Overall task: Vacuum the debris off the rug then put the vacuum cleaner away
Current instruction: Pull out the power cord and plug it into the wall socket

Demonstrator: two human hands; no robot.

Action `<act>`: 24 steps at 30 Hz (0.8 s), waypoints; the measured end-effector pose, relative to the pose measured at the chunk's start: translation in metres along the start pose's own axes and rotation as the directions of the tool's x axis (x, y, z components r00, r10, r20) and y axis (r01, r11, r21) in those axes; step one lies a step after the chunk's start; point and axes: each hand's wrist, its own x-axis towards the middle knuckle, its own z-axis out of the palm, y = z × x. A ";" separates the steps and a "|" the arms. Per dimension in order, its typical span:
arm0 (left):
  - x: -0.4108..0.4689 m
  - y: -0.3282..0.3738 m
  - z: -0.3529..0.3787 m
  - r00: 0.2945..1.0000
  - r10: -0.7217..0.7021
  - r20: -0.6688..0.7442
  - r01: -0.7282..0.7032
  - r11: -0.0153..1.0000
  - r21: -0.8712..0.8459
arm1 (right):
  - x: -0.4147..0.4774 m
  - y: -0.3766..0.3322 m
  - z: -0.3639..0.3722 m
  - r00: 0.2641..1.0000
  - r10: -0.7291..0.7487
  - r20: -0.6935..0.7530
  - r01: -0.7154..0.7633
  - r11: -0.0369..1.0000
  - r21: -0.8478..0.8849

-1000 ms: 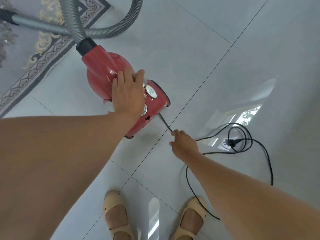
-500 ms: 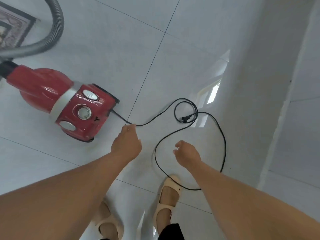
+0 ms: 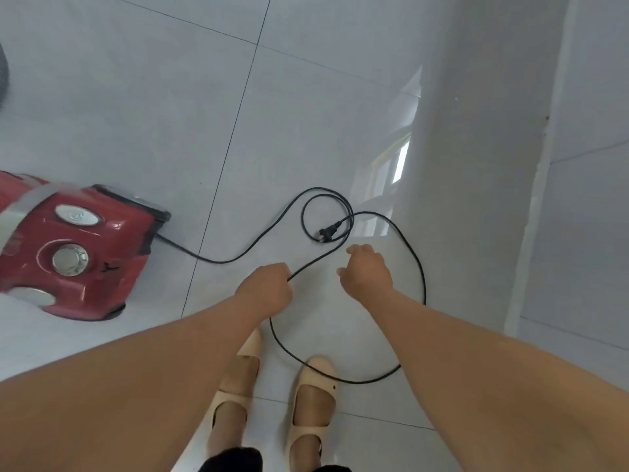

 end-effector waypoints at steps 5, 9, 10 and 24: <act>0.050 0.011 -0.002 0.997 0.081 -0.001 -0.081 0.996 0.022 | 0.054 -0.003 -0.007 0.997 0.029 -0.076 -0.029 1.000 0.001; 0.091 0.014 -0.006 0.997 0.072 -0.031 -0.072 0.997 0.012 | 0.096 -0.007 -0.008 0.991 0.009 -0.130 -0.012 1.000 -0.024; 0.098 0.014 -0.006 0.997 0.067 -0.046 -0.067 0.998 0.001 | 0.104 -0.007 -0.007 0.990 0.010 -0.139 -0.012 1.000 -0.014; 0.114 -0.005 0.013 0.996 0.088 0.012 -0.088 0.991 0.105 | 0.094 0.029 0.046 0.993 0.112 -0.031 -0.116 0.976 -0.186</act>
